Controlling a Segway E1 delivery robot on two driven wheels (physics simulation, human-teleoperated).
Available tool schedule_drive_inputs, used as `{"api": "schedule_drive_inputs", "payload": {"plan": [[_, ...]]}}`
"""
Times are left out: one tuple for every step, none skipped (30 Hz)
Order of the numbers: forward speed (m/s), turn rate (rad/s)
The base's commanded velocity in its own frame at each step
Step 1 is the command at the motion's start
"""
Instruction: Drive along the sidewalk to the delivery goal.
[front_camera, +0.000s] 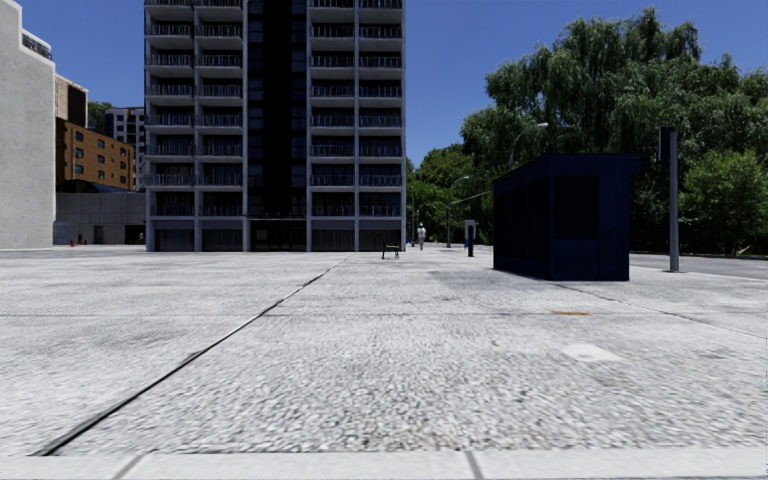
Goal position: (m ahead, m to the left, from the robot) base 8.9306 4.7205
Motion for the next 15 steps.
{"api": "schedule_drive_inputs", "payload": {"plan": [[2.00,0.00],[2.00,0.00],[2.00,0.00],[1.95,0.00],[1.95,0.00],[1.68,0.00],[1.47,0.00],[1.40,0.00],[1.36,0.00],[1.35,0.00],[1.35,0.00],[1.34,0.00],[1.34,0.00],[1.34,0.00],[1.34,0.00]]}}
